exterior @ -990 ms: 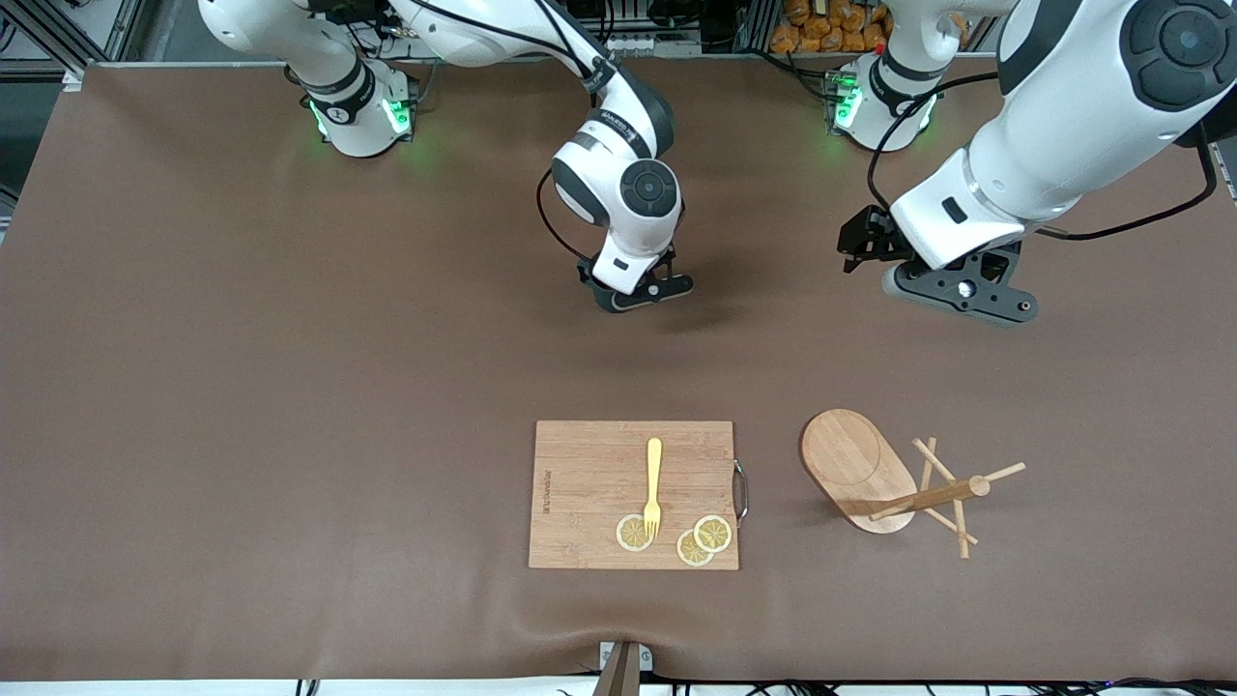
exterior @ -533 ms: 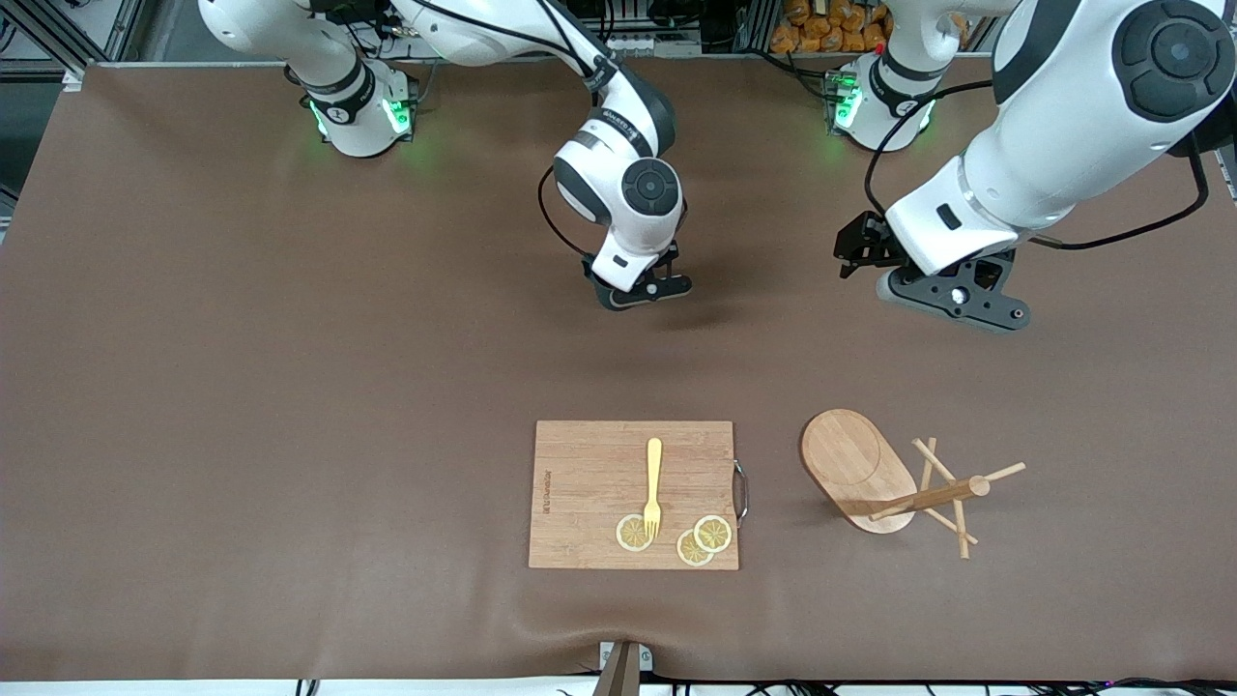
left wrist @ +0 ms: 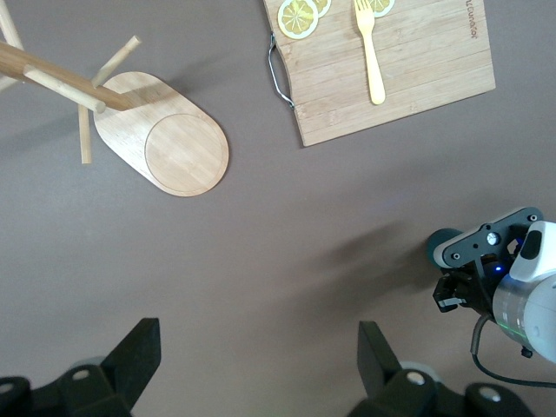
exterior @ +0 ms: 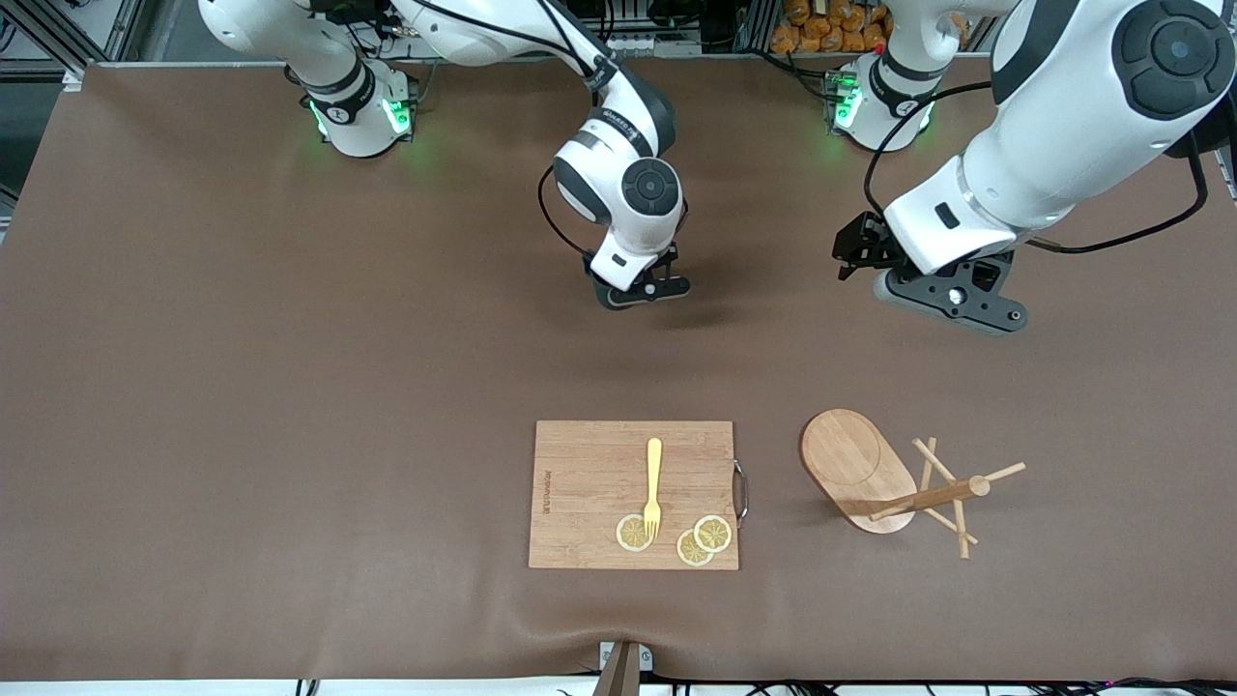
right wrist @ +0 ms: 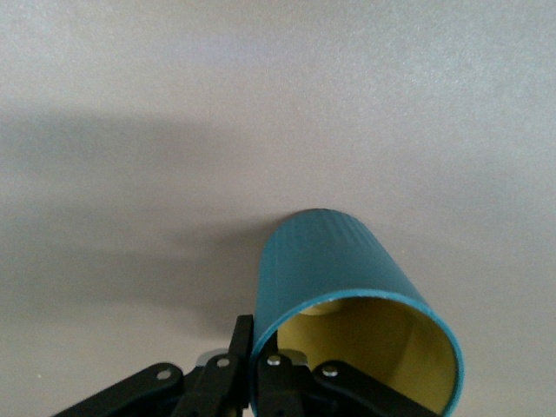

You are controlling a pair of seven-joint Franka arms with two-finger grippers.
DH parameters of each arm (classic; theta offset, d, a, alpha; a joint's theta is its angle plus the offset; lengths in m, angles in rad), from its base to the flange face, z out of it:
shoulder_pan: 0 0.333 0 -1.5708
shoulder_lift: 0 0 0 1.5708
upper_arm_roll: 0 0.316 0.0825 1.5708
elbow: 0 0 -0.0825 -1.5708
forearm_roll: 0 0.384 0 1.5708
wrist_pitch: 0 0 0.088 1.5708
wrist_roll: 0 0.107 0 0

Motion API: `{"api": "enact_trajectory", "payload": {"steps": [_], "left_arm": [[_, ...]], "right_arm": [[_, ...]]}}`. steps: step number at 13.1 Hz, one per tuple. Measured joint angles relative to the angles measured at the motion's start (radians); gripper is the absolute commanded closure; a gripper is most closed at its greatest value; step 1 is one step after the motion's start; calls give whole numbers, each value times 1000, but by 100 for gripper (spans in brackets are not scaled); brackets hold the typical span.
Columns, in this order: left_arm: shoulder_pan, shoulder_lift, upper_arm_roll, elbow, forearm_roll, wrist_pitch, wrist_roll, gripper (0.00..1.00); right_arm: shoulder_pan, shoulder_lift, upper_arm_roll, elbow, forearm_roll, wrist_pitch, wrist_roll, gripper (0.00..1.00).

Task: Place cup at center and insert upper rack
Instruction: 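Carry the held mug toward the table center with the right gripper, then lower the mug onto the table center and open the right gripper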

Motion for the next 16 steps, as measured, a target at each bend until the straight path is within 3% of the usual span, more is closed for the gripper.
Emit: {"api": "enact_trajectory", "payload": {"steps": [3,4,7,8,13,16], "left_arm": [[-3,0,-23,1,0,13,3,0],[-9,0,-27,1,0,23,3,0],[-41,4,-29,0,0,42,4,0],[-48,5,-29,0,0,43,4,0],[-50,5,-29,1,0,45,6,0],[-71,5,-32,6,0,47,-16,0]], "right_arm": [[0,0,-1,1,48,0,21,100],[0,0,-1,1,59,0,26,96],[0,0,-3,1,73,0,31,12],[0,0,-5,1,73,0,32,0],[-1,-2,-12,56,73,0,17,0],[-28,-27,-23,122,73,-113,-9,0]]}}
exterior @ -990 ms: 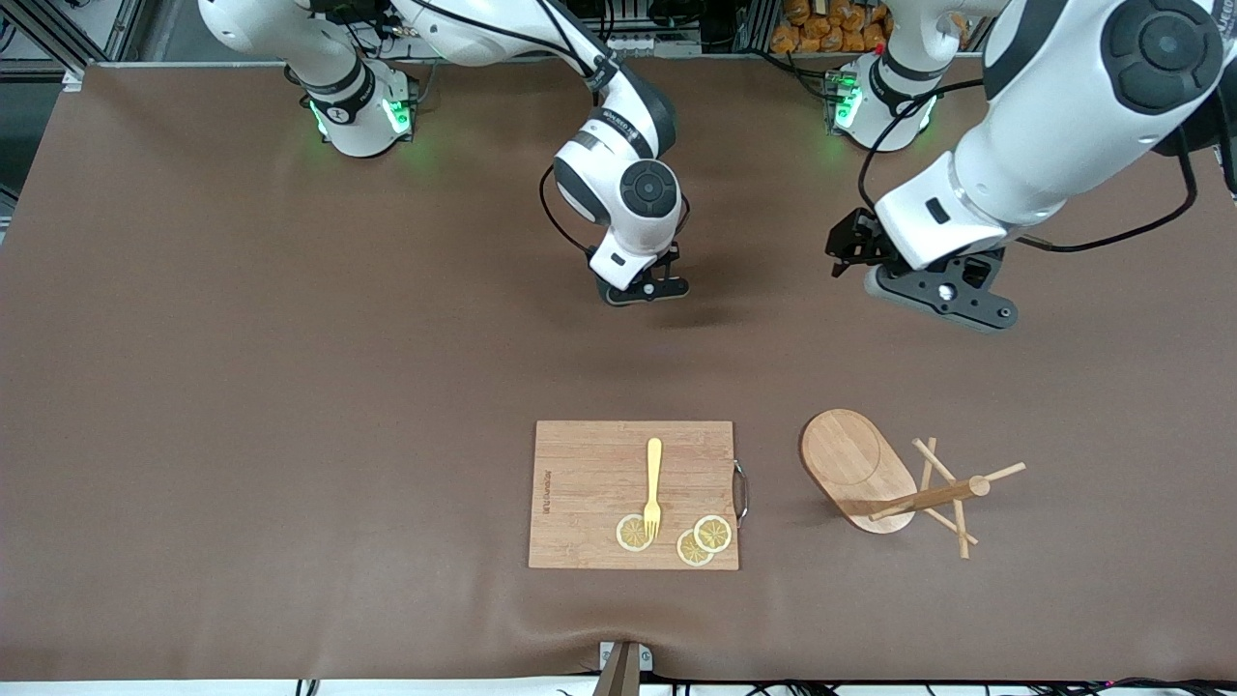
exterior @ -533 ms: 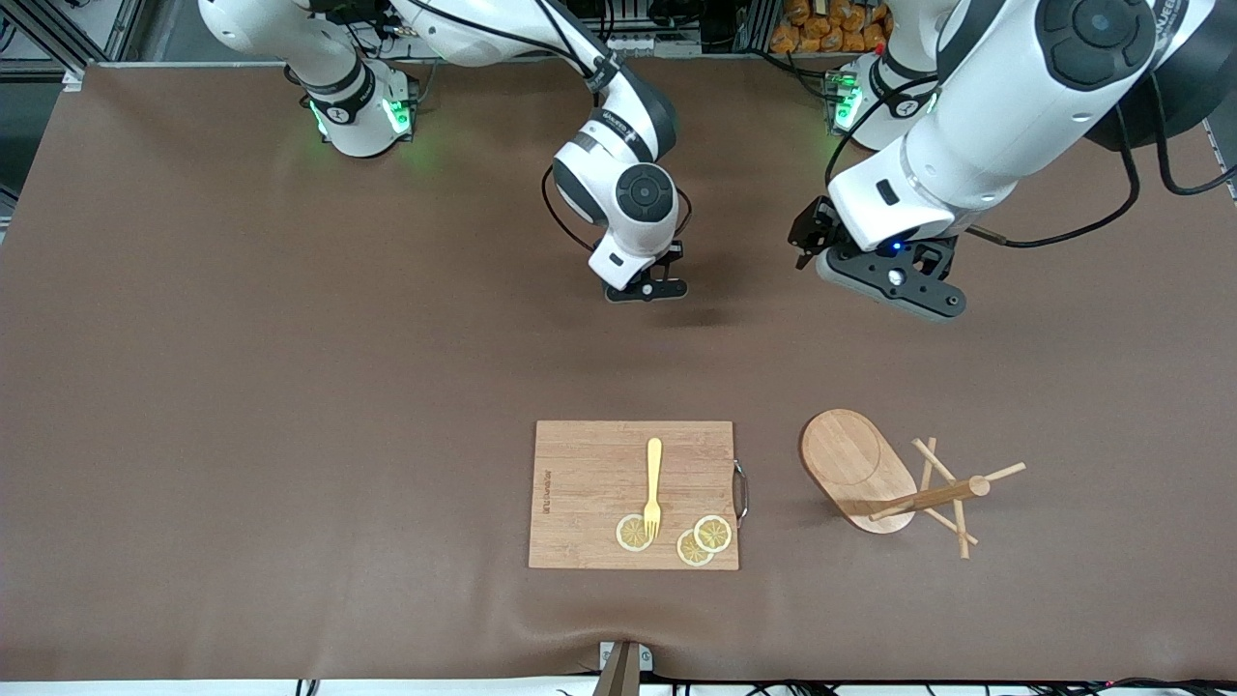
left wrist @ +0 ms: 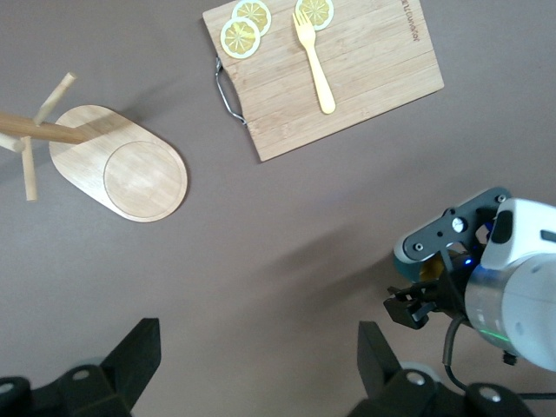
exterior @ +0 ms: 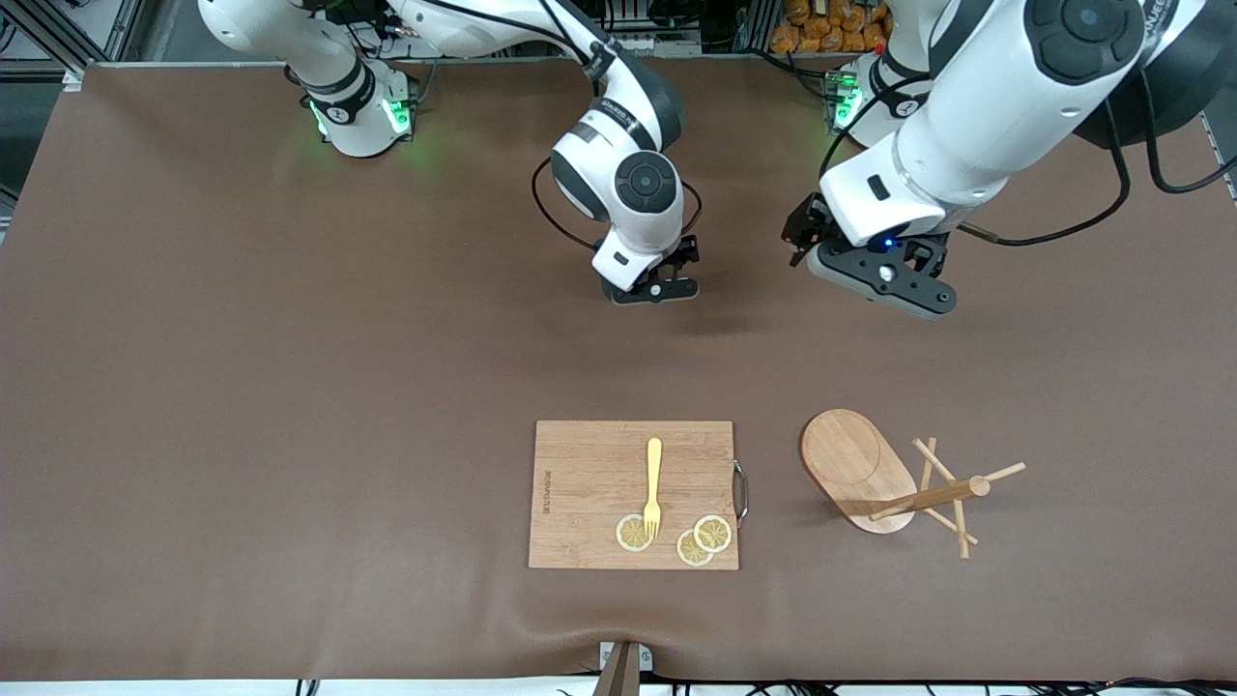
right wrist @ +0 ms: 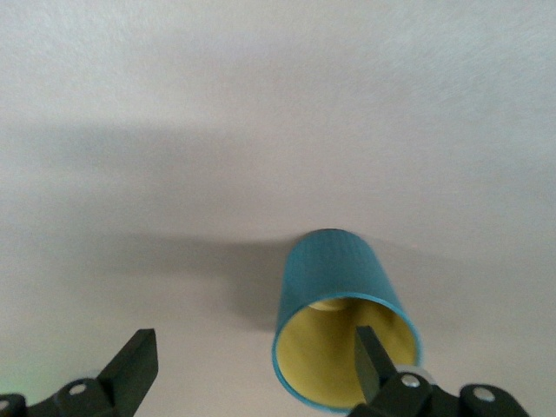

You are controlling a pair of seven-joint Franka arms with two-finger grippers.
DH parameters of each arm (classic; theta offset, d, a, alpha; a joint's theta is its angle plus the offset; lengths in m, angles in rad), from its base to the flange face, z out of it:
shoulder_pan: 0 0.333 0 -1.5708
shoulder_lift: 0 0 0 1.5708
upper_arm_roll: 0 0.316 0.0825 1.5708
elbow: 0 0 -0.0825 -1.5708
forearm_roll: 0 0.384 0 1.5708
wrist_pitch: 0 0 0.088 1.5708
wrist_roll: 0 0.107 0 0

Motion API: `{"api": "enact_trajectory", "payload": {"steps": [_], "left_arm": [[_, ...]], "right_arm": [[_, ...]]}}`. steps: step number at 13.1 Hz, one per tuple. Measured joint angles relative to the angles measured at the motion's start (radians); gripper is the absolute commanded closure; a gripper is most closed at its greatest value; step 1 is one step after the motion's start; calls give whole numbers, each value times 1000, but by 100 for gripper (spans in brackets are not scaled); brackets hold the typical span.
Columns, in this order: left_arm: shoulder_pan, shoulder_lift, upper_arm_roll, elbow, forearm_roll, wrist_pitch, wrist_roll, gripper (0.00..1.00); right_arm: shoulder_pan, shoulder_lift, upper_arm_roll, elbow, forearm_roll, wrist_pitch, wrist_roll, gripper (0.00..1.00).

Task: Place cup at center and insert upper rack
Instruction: 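Lower the mug onto the table center and open the right gripper, then retract the right gripper while the left gripper moves above the mug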

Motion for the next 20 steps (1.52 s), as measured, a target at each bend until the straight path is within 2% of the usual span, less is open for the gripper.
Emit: {"api": "enact_trajectory", "payload": {"steps": [4,6,8,10,12,15,20], "left_arm": [[-96,0,-6,3,0,0,-214,0],[-147,1,-7,0,0,0,-311,0],[-171,3,-7,-4,0,0,-378,0],[-206,13,-6,-8,2,0,-481,0],[-273,42,-6,-9,37,3,-601,0],[-366,98,-5,-10,66,54,-765,0],[-502,195,-5,-9,160,128,-1073,0]], "right_arm": [[-92,-66,-9,42,-1,-134,-164,0],[-210,-125,-22,54,-4,-240,-373,0],[-372,-201,-52,60,-22,-329,-595,0],[-535,-262,-81,60,-58,-370,-801,0],[-633,-291,-145,59,-68,-371,-942,0],[-700,-319,-221,58,-75,-344,-973,0],[-811,-346,-227,55,-83,-269,-972,0]]}}
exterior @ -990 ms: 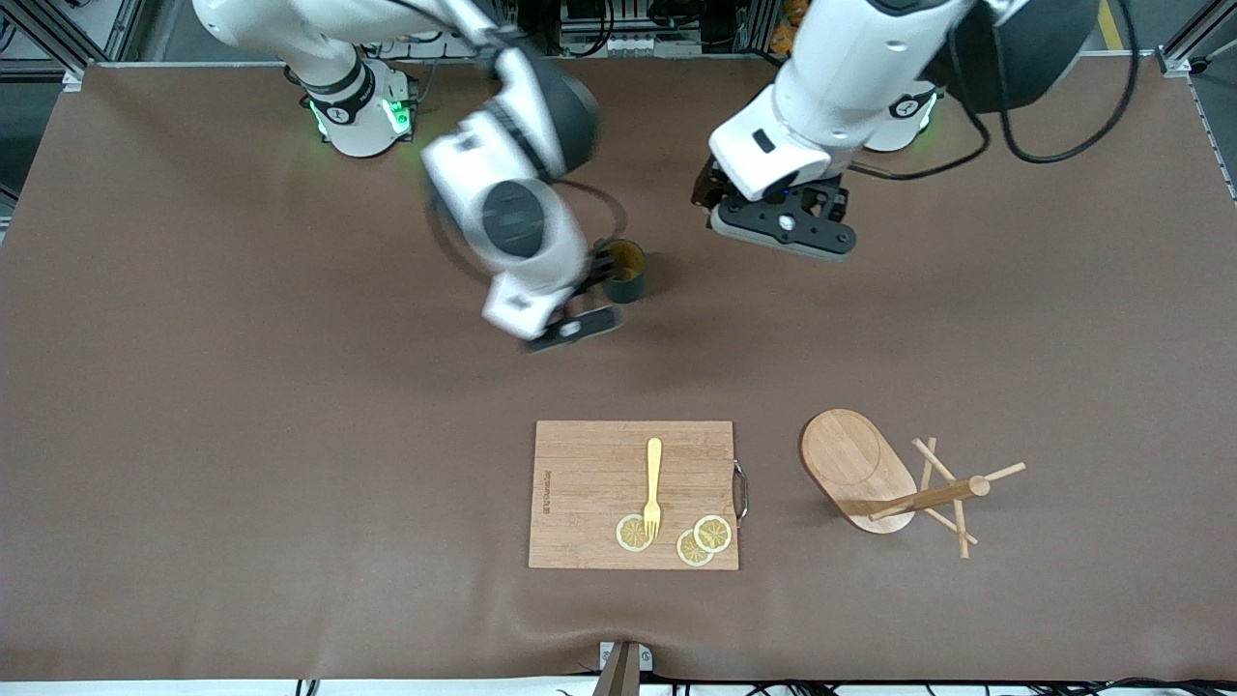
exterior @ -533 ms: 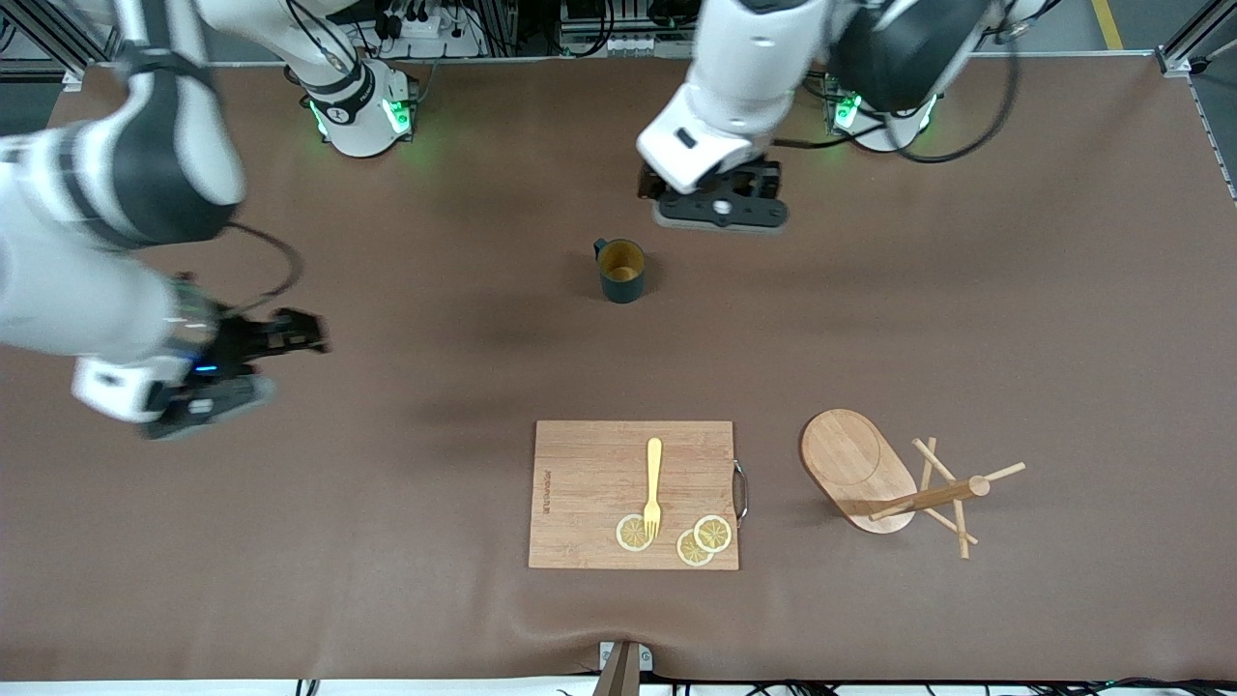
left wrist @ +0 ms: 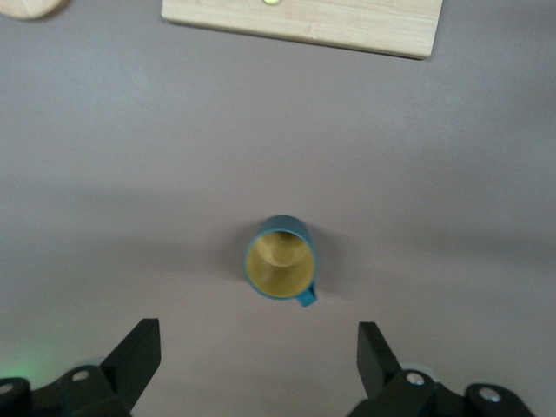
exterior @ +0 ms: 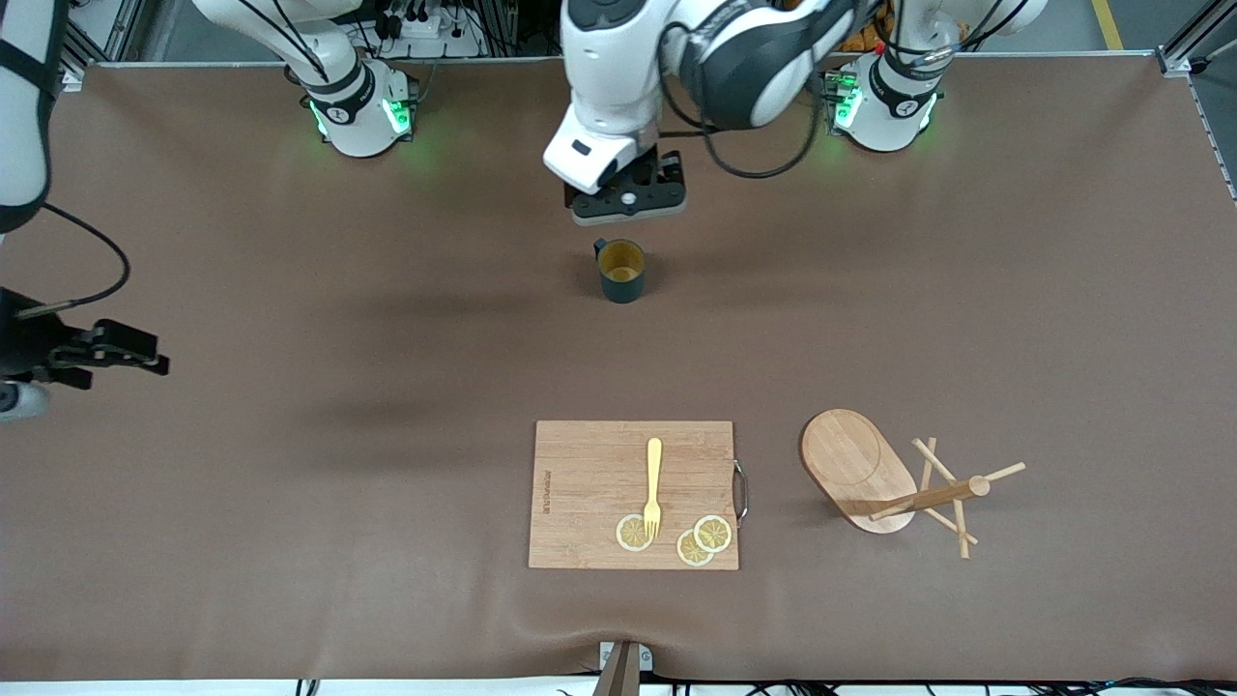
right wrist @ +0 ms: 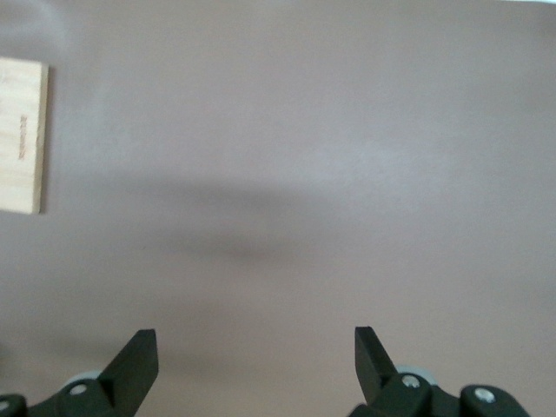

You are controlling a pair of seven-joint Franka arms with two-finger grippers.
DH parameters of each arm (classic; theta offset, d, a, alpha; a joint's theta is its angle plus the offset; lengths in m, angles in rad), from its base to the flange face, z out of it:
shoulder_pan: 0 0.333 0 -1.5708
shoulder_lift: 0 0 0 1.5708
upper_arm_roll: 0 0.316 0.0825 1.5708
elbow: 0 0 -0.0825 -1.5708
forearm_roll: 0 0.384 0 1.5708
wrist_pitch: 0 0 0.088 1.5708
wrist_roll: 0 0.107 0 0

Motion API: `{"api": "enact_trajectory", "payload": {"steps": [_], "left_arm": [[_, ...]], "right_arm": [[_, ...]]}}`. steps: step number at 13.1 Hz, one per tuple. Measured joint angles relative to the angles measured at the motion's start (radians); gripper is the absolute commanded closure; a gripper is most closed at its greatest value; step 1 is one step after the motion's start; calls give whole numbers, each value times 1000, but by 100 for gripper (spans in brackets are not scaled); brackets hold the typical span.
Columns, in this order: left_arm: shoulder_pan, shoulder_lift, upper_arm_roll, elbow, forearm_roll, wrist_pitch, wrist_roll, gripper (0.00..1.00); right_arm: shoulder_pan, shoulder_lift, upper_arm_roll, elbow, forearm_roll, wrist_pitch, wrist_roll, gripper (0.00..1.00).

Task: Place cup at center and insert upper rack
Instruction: 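Retract the right gripper while the left gripper moves above the mug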

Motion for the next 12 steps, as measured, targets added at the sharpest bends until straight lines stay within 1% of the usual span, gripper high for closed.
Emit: {"api": "enact_trajectory", "payload": {"steps": [3,5,7,8,10,12], "left_arm": [[-73,49,1,0,69,27,-181,0],[-116,78,0,0,136,28,-333,0],[-151,110,1,1,189,29,-464,0],[-173,129,1,0,217,30,-525,0],[-221,174,1,0,285,33,-652,0],[-259,218,3,2,327,40,-749,0]], "right_arm": [[-10,-14,3,-1,0,57,0,0],[-13,-26,9,-1,0,61,1,0],[-33,-46,43,-1,-2,61,1,0],[-43,-59,64,-1,-18,59,2,0],[-49,-85,92,-1,-92,12,12,0],[-71,-106,116,-1,-130,-99,54,0]]}}
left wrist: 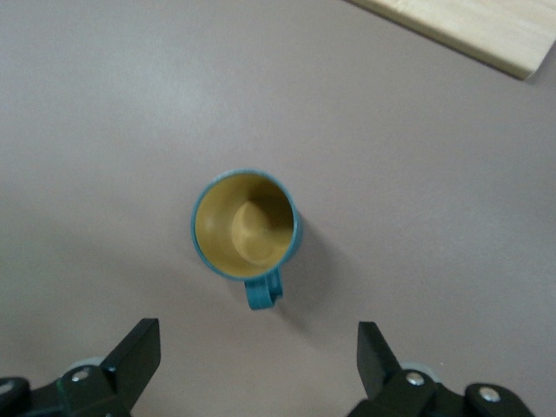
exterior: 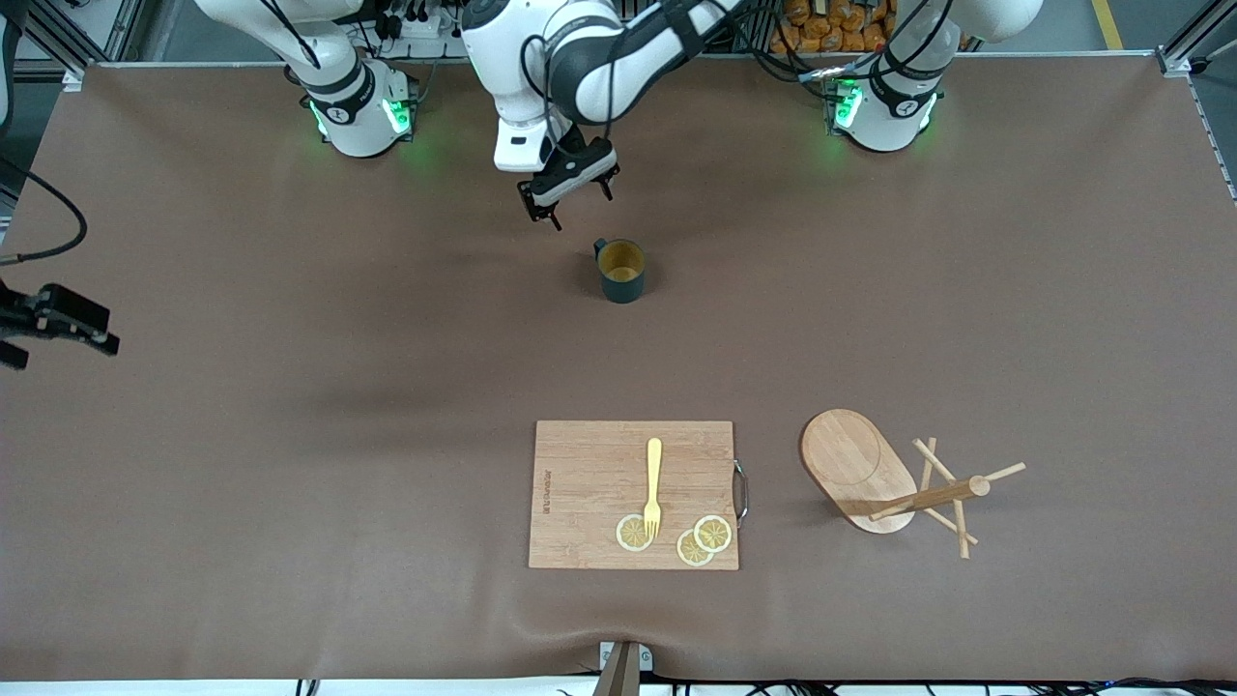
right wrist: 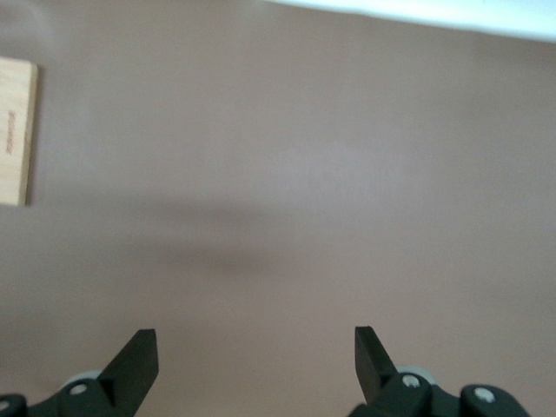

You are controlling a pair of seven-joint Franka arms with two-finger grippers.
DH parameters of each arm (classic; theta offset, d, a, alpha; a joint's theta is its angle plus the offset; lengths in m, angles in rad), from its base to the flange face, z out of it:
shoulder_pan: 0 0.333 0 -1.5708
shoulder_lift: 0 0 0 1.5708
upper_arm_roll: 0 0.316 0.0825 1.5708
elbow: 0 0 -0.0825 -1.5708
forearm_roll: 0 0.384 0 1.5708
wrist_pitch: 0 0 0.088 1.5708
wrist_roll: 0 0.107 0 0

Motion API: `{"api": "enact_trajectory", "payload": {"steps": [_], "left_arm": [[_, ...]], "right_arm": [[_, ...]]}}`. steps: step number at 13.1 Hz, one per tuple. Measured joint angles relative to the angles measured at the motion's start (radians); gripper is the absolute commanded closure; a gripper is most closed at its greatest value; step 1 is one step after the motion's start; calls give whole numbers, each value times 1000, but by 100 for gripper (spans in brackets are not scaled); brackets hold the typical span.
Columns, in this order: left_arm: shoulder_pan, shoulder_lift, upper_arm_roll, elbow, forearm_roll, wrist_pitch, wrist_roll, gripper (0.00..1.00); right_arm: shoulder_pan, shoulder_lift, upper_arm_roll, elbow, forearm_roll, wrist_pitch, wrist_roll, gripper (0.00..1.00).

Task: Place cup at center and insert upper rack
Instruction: 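Retract the right gripper while the left gripper moves above the mug, then lower the left gripper and grasp the mug handle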

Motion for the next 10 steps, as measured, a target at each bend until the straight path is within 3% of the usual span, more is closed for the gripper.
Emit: {"api": "enact_trajectory", "payload": {"steps": [3,10], "left_arm": [[-44,64,8,20,86,12,-139,0],[-125,141,33,35,180,13,-324,0]], "right_arm": [[-38,-31,8,-2,-6,-148,15,0],[-48,-135,24,-51,-6,-223,101,0]]}}
